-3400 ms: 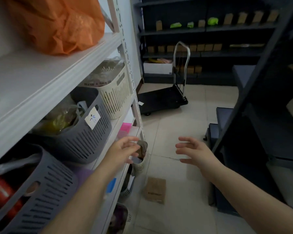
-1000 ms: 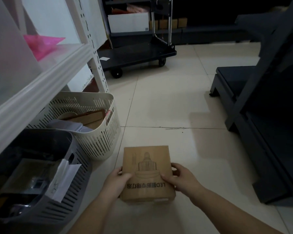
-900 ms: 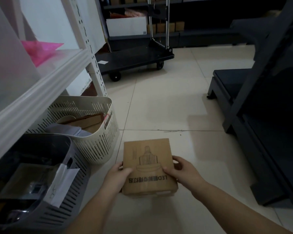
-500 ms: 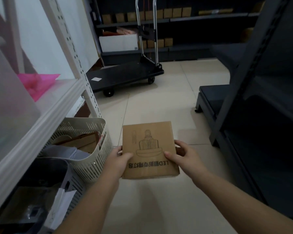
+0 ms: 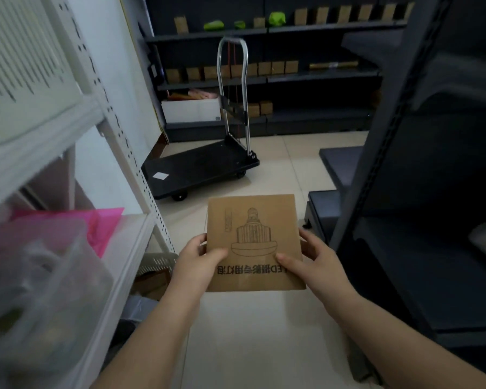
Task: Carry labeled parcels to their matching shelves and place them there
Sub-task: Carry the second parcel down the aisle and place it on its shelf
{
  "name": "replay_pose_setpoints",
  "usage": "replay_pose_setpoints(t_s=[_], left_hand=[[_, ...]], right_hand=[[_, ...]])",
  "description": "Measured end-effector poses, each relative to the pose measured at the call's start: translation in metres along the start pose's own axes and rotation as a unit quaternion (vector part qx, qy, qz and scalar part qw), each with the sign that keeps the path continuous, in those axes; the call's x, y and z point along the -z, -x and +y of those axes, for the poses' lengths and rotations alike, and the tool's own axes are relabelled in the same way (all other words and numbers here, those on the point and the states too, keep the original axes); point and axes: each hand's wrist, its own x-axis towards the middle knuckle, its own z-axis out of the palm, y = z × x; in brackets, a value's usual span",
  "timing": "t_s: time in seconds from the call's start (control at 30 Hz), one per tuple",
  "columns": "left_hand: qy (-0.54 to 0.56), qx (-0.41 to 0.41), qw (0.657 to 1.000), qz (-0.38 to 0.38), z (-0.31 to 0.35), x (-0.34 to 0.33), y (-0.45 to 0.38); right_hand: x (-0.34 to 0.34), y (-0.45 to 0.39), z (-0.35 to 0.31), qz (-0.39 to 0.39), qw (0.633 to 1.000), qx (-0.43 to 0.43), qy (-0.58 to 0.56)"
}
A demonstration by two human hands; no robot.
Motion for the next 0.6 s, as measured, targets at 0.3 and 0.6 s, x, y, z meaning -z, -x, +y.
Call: replay_pose_setpoints(t_s=[0.3, 0.6], left_hand=[[-0.005, -0.065, 0.998, -0.017, 0.197, 0.025, 0.08], [0.021, -0.148, 0.988, -0.036, 0.377, 0.051, 0.144]], right_hand=[[0.051, 0.041, -0.203, 0.033, 0.999, 0.035, -0.013], [0.094, 0.067, -0.4, 0.037, 0.989, 0.135, -0.043]])
